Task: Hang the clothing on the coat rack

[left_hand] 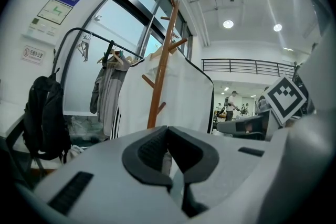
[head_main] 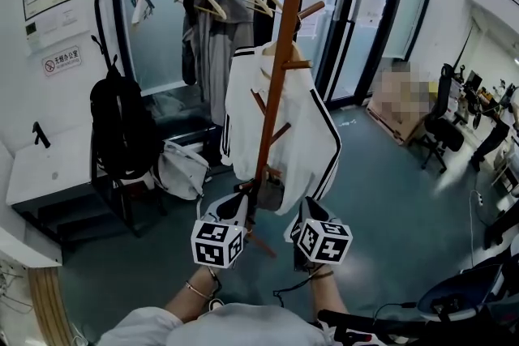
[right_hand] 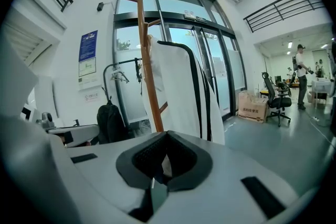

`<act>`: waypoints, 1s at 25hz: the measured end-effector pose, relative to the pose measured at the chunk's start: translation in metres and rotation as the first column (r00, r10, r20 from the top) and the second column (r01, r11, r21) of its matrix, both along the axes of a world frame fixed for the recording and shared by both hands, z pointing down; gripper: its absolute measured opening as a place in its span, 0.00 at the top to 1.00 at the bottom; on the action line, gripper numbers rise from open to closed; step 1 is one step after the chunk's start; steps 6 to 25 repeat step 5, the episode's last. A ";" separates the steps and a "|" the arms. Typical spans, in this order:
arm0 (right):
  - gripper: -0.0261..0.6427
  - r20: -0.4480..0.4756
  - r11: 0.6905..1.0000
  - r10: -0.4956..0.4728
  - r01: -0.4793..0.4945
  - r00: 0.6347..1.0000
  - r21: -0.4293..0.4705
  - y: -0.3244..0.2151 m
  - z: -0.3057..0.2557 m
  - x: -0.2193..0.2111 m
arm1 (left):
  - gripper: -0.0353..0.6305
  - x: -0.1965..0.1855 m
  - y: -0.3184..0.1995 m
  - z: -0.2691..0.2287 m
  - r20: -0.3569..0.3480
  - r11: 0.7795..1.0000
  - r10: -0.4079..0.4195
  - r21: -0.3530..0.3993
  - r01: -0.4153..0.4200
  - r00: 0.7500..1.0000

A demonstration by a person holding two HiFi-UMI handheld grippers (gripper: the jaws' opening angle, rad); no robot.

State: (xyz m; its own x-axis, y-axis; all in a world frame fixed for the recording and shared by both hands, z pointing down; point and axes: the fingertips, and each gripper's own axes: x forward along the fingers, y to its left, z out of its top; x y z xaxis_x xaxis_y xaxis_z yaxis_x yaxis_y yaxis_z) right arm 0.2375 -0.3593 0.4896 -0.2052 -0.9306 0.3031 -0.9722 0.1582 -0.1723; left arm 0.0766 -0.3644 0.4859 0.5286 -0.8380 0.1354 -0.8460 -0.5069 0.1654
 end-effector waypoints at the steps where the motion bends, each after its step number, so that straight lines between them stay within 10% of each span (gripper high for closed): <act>1: 0.93 0.002 1.000 -0.001 0.001 1.000 -0.002 0.000 0.001 -0.001 | 0.93 -0.002 0.000 0.001 -0.002 1.000 -0.003 -0.002 0.003 1.000; 25: 0.93 0.013 1.000 -0.004 0.005 1.000 -0.013 -0.001 0.006 -0.006 | 0.94 -0.011 -0.003 0.003 -0.007 1.000 -0.015 -0.008 0.015 1.000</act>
